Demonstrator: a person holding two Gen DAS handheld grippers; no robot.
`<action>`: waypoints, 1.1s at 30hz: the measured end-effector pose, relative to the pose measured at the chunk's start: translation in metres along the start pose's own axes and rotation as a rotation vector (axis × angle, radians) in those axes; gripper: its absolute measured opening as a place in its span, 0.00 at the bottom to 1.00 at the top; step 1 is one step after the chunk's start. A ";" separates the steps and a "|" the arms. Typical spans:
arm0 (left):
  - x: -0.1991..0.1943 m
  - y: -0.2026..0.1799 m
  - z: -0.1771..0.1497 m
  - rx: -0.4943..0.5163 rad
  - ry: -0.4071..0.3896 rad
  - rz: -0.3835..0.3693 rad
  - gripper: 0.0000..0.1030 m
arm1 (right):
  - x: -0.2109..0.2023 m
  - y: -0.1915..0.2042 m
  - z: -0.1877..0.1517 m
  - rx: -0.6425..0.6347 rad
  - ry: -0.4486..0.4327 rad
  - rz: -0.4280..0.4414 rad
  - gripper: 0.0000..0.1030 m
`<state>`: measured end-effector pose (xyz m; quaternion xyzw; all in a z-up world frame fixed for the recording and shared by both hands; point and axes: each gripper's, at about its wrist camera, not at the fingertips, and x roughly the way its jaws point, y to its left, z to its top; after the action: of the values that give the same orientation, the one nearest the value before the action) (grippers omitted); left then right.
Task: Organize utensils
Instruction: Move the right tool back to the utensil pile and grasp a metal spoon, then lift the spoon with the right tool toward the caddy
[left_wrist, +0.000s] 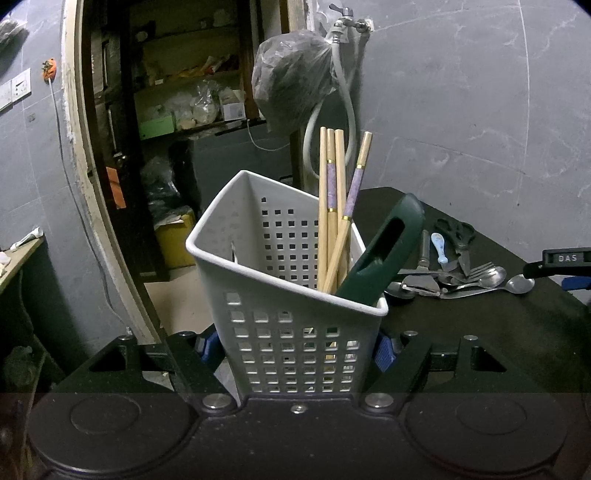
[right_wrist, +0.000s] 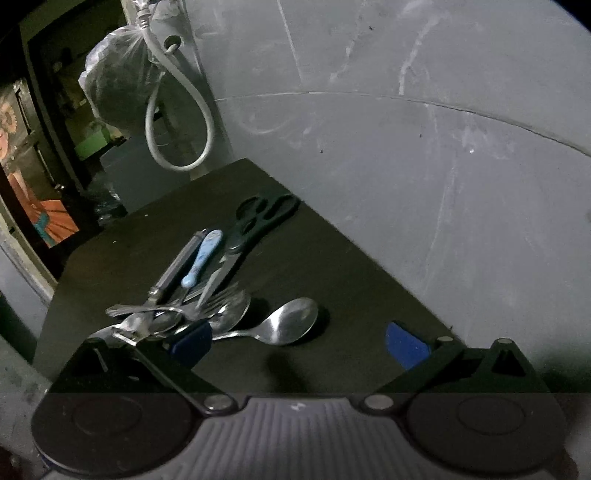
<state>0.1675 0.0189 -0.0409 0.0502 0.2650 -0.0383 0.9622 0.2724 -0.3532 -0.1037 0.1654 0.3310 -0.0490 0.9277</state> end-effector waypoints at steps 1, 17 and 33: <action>-0.001 0.000 0.000 -0.001 0.001 0.002 0.74 | 0.003 -0.002 0.001 0.002 -0.001 -0.001 0.93; -0.001 -0.005 0.002 0.009 0.007 0.012 0.75 | 0.032 -0.005 0.004 -0.020 -0.003 0.041 0.68; -0.001 -0.005 0.000 0.022 0.007 0.006 0.75 | 0.028 0.004 -0.006 -0.086 -0.024 0.022 0.16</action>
<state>0.1661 0.0139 -0.0405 0.0617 0.2678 -0.0381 0.9607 0.2913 -0.3466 -0.1245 0.1285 0.3196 -0.0267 0.9384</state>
